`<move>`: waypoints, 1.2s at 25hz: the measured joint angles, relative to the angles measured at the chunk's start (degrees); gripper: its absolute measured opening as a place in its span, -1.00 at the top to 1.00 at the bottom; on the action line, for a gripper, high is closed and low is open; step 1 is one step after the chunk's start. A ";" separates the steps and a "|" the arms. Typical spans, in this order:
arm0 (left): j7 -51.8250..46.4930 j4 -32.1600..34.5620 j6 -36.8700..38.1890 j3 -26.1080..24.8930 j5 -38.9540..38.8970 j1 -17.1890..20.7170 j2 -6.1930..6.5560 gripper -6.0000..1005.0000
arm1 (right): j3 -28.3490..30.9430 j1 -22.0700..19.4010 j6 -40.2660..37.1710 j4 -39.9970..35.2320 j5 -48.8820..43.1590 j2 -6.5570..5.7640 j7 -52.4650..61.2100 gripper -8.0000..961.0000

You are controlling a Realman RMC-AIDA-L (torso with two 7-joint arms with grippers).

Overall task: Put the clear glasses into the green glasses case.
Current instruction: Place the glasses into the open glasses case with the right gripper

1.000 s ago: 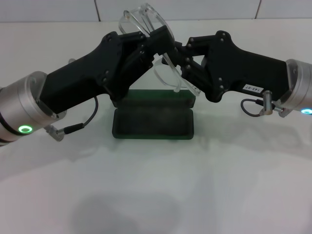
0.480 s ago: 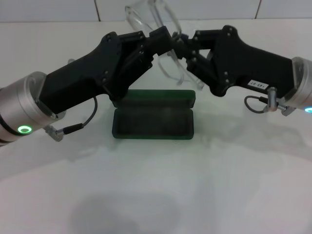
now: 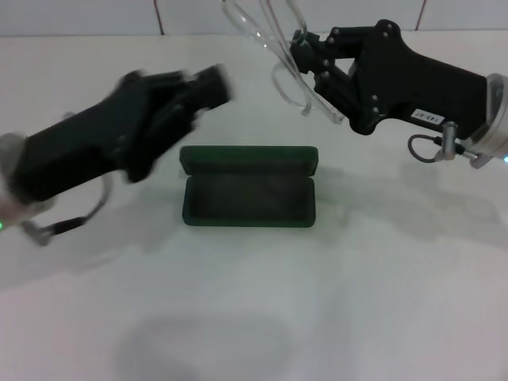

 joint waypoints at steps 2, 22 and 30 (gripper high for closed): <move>-0.57 0.05 0.02 -0.46 -0.31 1.56 1.40 0.89 | 0.01 -1.24 2.76 -4.25 -2.97 -1.12 2.56 0.84; -4.21 7.29 0.90 -1.60 9.75 7.19 7.84 0.89 | -2.71 0.65 14.34 -45.84 -66.49 0.75 56.07 0.84; -4.87 8.18 1.00 -1.59 12.04 6.51 8.38 0.89 | -9.72 7.61 18.60 -41.46 -74.91 1.23 60.50 0.84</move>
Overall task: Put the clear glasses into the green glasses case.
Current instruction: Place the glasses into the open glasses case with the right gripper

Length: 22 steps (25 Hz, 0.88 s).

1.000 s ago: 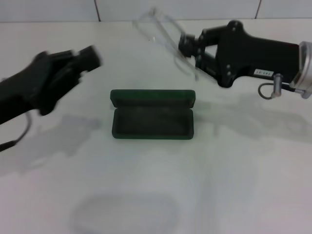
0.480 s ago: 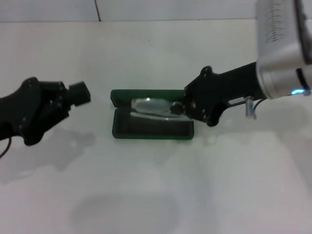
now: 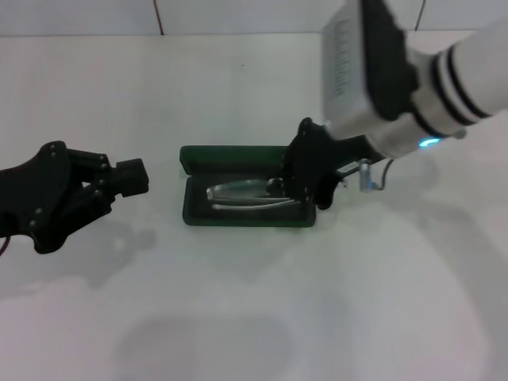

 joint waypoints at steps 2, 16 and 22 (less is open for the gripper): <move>-0.01 0.01 0.04 0.00 0.46 -0.17 0.05 0.89 | -1.76 1.47 1.22 1.46 -0.71 0.08 0.30 0.84; -0.14 -0.28 0.43 0.00 0.83 0.65 -0.38 0.89 | -16.99 3.63 15.13 3.31 -5.02 0.11 4.64 0.83; -0.14 -0.36 0.43 0.00 0.83 0.59 -0.46 0.89 | -19.30 2.98 19.38 3.48 -6.27 0.11 5.92 0.83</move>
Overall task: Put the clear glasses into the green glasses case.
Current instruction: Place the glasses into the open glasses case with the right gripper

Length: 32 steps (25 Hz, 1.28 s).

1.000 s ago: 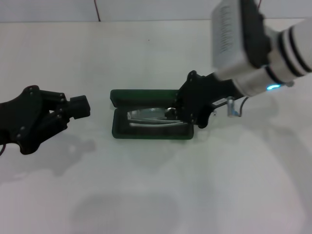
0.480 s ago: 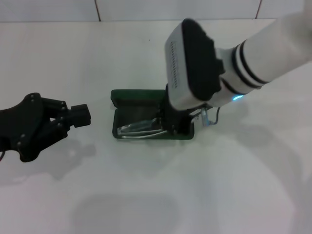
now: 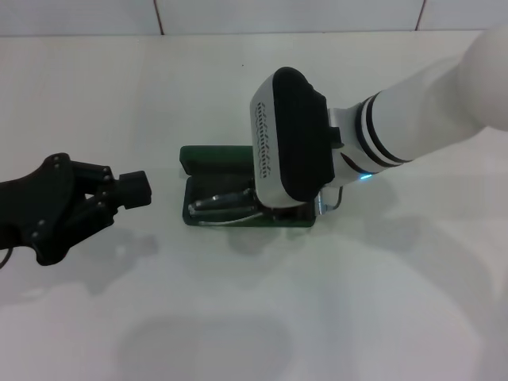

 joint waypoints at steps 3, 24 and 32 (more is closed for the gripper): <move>0.00 -0.02 0.00 0.00 0.00 0.00 -0.05 0.89 | -0.64 -0.41 2.21 0.16 -0.02 0.00 0.10 0.83; 0.00 -0.14 -0.19 0.00 0.61 0.35 -0.33 0.89 | -2.01 -2.54 7.34 1.07 -2.05 0.00 0.18 0.83; 0.21 -0.13 -0.28 0.00 0.61 0.35 -0.61 0.89 | -2.15 -2.92 8.60 1.10 -2.05 0.00 0.16 0.83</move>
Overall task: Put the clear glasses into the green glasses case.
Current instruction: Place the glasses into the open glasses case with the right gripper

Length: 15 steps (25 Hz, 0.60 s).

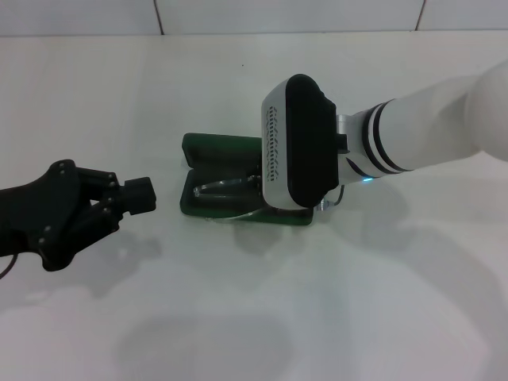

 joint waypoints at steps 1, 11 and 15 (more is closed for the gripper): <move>0.03 0.00 0.00 0.00 0.00 0.00 -0.02 0.89 | -0.01 0.00 0.04 0.00 0.00 0.00 -0.02 0.83; 0.23 0.00 -0.19 -0.61 0.05 0.00 -0.18 0.89 | -0.54 -0.08 0.87 0.00 0.02 0.00 -0.32 0.83; 0.24 -0.03 -0.19 -0.61 0.10 0.00 -0.21 0.89 | -0.54 -0.13 1.17 -0.01 0.17 0.00 -0.32 0.83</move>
